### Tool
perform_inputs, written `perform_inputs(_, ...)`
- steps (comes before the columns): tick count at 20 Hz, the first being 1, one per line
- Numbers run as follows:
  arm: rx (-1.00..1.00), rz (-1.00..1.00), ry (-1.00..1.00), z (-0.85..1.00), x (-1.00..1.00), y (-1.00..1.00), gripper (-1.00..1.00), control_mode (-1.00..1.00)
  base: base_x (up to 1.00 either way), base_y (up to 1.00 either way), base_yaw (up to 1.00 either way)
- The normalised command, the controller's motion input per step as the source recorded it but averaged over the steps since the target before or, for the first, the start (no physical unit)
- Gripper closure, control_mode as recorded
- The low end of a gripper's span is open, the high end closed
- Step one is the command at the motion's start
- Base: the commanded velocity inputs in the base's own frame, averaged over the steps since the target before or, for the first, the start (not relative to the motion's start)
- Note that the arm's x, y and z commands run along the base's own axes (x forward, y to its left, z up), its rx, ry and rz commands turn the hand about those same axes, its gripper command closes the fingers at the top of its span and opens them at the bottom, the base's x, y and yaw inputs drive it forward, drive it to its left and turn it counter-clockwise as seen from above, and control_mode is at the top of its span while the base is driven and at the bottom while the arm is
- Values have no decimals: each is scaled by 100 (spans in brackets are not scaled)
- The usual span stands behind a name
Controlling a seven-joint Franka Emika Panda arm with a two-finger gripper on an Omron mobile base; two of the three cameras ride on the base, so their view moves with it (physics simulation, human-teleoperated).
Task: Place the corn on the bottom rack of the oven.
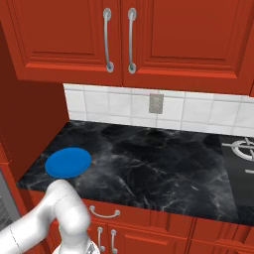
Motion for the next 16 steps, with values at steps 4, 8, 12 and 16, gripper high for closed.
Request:
perform_inputs(4, -2, -13, 0, -14, 7, 20, 100, -100, 0, 0, 0)
perform_inputs(8, 0, -14, 0, -22, 0, 3, 100, -100, 0, 0, 0)
perform_inputs(12, 0, -13, 0, -13, 0, 0, 100, -100, 0, 0, 0)
perform_inputs(16, 0, -9, 0, -18, 0, 0, 100, -100, 0, 0, 0)
